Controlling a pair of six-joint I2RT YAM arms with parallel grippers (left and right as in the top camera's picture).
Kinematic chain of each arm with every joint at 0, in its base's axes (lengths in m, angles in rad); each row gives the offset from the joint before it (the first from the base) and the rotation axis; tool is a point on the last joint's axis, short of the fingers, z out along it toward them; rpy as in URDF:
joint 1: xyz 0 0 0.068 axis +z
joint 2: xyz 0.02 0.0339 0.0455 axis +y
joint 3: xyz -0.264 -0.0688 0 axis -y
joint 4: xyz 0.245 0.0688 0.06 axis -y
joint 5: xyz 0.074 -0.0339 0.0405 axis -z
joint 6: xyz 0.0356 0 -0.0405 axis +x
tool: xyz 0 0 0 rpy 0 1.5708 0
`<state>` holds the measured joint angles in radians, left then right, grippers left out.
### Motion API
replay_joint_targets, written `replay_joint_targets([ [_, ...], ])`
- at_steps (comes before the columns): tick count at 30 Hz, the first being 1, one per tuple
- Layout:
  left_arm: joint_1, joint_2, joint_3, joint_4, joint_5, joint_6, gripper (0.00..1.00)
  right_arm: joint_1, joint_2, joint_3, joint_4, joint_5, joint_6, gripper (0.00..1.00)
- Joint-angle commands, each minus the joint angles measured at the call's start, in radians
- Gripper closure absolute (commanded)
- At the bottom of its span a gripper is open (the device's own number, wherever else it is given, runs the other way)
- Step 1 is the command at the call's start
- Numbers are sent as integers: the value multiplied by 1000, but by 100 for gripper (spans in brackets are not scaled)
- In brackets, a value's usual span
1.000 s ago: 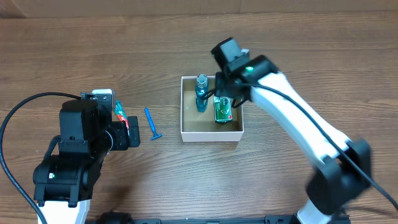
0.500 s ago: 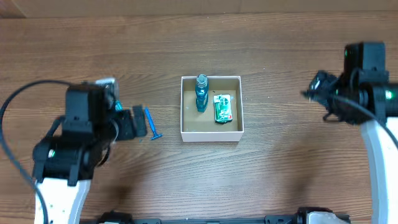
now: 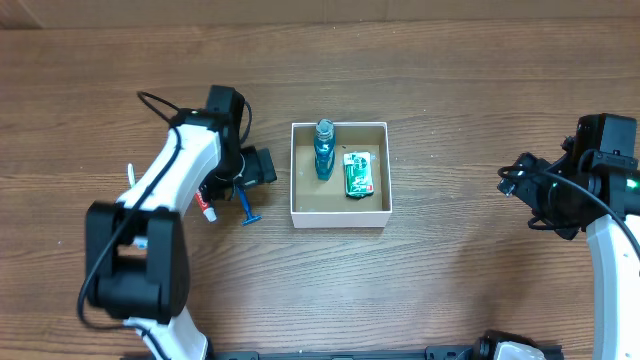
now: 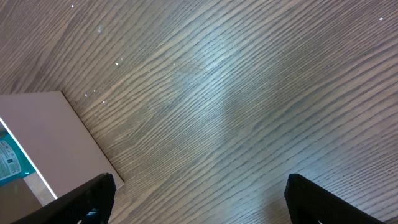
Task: Pack container
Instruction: 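Grasp the blue razor with the left gripper, then lower the blue razor into the box and release it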
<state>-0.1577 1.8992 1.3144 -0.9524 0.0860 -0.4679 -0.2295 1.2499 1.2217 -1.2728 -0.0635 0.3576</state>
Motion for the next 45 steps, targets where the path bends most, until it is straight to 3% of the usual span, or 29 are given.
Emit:
replay_joint_targets([
  [1, -11, 99, 13, 0, 21, -24, 0, -4, -12, -5, 5, -7, -14, 11],
  [5, -14, 140, 11, -4, 19, -27, 0, -4, -12, -5, 5, -7, -14, 11],
  [7, -14, 140, 11, -18, 19, -27, 8, -4, -12, -5, 5, -7, -14, 11],
  [8, -14, 140, 11, -26, 19, -27, 17, -4, -12, -5, 5, -7, -14, 11],
  [10, -14, 140, 12, -38, 19, -27, 45, -4, -12, -5, 5, -7, -14, 11],
  [11, -14, 140, 12, -41, 19, -27, 70, -4, -12, -5, 5, -7, -14, 11],
  [15, -13, 139, 13, -41, 14, -26, 95, -4, -12, -5, 4, -7, -14, 11],
  [16, -13, 138, 13, -42, 2, -27, 96, -4, -12, -5, 4, -7, -14, 11],
  [21, -15, 49, 93, -113, -65, -26, 96, -4, -12, -5, 4, -6, -14, 11],
  [24, -73, -152, 209, -148, -87, 21, 96, -4, -12, -5, 5, -6, -15, 11],
  [27, -275, -309, 241, -44, -90, 340, 96, -4, -12, -5, 8, -6, -15, 11],
  [28, -370, -318, 241, -32, -105, 468, 96, -4, -12, -5, 8, -6, -15, 11],
  [31, -547, -273, 235, 0, -175, 683, 96, -4, -12, -5, 8, -6, -15, 11],
  [36, -576, -23, 235, 49, -198, 639, 96, -4, -12, -5, 4, -6, -15, 11],
  [39, -554, 32, 235, 52, -200, 597, 96, -4, -12, -5, 3, -6, -18, 11],
  [40, -546, 31, 235, 52, -197, 571, 63, -4, -12, -5, 4, -6, -18, 11],
  [41, -546, 29, 238, 44, -197, 571, 49, -4, -12, -5, 3, -6, -18, 11],
  [43, -550, 23, 280, -7, -201, 552, 39, -4, -12, -5, 4, -6, -18, 11],
  [44, -552, 11, 321, -55, -210, 517, 27, -4, -12, -5, 4, -6, -19, 11],
  [45, -552, -13, 401, -154, -240, 453, 24, -4, -12, -5, 4, -6, -24, 11],
])
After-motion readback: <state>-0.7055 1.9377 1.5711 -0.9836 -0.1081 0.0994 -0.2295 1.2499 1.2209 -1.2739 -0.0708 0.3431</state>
